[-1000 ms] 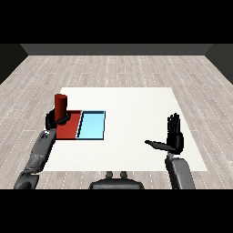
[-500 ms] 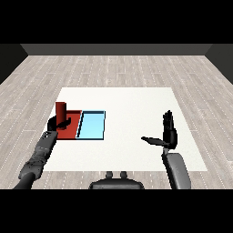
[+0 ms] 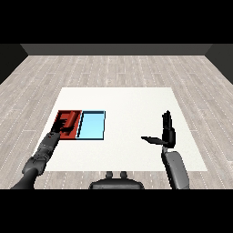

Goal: Pick the red can and put it in the red box

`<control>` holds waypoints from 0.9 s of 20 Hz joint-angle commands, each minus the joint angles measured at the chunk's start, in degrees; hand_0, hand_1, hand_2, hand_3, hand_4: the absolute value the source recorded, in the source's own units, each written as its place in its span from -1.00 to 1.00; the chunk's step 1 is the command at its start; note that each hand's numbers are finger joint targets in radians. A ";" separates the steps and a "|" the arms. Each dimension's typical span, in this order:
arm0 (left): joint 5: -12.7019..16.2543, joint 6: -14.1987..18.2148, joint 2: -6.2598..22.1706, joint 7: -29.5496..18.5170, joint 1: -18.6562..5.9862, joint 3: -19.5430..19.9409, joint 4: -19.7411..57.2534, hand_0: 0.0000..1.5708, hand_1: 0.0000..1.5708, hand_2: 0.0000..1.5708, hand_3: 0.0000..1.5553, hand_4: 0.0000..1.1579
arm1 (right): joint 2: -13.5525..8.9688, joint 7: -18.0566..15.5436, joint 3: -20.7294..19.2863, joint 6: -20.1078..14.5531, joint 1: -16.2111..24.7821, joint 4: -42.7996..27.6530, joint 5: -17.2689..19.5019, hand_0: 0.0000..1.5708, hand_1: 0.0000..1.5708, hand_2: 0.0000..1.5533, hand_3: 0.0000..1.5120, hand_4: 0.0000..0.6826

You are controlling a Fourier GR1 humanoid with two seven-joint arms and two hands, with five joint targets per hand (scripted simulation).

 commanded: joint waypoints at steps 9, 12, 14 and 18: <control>5.31 5.74 2.49 -5.45 -1.40 7.09 -1.75 -1.00 -1.00 -1.00 -1.00 -1.00 | 1.19 1.09 -0.23 1.33 0.07 -3.37 -1.56 -1.00 -1.00 -1.00 -1.00 -1.00; 12.39 2.70 3.02 -17.55 -1.71 14.06 -9.20 -1.00 -1.00 -1.00 -1.00 -1.00 | 1.17 -1.05 -1.25 2.52 0.52 -1.30 -2.84 -1.00 -1.00 -1.00 -1.00 -1.00; 15.06 1.13 -1.03 -22.98 -2.81 16.12 -13.96 -1.00 -1.00 -1.00 -1.00 -1.00 | 1.20 -1.03 -0.27 3.73 0.09 -2.28 -3.27 -1.00 -1.00 -1.00 -1.00 -1.00; 21.38 -10.38 -6.83 -29.15 -3.89 19.23 -21.97 -1.00 -1.00 -1.00 -1.00 -1.00 | 2.22 -1.84 2.23 7.73 0.50 -2.01 -5.76 -1.00 -1.00 -1.00 -1.00 -1.00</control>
